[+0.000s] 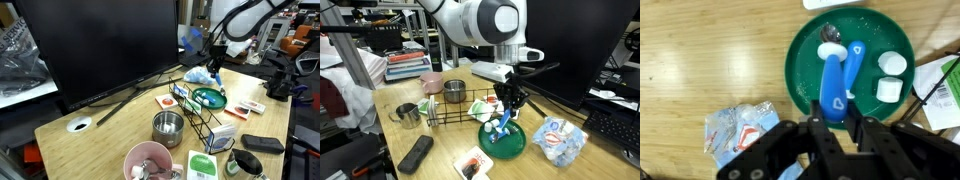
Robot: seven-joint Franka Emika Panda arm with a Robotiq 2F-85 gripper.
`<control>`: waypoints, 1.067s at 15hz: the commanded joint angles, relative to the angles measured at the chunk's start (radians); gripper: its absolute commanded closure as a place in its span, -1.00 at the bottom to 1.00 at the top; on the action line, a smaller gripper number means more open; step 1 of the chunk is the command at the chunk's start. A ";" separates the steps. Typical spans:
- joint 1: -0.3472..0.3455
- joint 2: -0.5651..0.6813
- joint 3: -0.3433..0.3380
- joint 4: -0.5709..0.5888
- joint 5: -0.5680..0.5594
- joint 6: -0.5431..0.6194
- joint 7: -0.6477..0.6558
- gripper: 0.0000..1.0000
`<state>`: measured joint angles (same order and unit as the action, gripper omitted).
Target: Place the blue spoon on the plate
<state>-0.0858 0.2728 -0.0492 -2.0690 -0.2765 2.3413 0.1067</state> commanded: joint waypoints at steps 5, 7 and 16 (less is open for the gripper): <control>-0.001 0.196 -0.011 0.168 0.106 -0.047 -0.114 0.86; -0.003 0.231 -0.014 0.201 0.113 -0.058 -0.122 0.86; -0.005 0.250 -0.032 0.247 0.098 -0.081 -0.138 -0.75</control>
<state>-0.0932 0.5335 -0.0749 -1.8367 -0.1894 2.2819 -0.0062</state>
